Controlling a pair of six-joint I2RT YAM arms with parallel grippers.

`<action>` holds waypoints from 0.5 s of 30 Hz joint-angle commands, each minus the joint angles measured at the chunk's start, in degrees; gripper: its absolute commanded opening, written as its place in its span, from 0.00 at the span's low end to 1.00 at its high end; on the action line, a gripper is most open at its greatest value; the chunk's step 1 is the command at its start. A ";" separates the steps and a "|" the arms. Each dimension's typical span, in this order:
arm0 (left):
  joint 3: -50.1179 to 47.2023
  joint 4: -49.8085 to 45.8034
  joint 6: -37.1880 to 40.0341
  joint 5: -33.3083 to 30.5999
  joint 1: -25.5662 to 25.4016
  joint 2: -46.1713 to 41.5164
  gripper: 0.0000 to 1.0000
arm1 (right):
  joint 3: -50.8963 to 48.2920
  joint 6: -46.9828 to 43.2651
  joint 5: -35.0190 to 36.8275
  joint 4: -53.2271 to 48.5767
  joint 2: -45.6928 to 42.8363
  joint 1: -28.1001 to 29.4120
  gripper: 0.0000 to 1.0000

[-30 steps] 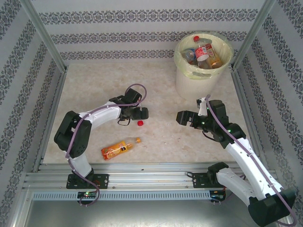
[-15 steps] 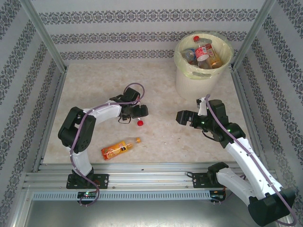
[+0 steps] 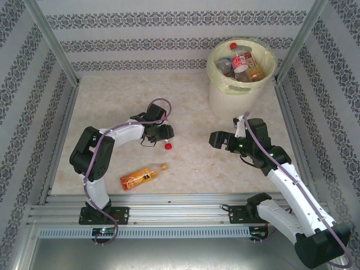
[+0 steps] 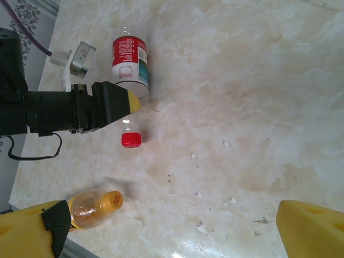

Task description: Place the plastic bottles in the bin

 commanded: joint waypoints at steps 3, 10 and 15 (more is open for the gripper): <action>-1.65 0.33 3.26 2.97 0.85 -2.31 0.57 | -0.52 1.56 -0.70 1.98 0.09 0.88 0.98; -4.80 4.22 9.63 10.14 0.49 -9.49 0.59 | -1.72 7.40 -4.10 7.81 2.80 1.03 0.97; -7.96 11.15 12.66 20.97 0.23 -14.53 0.59 | -2.06 11.12 -7.88 13.90 5.17 1.47 0.97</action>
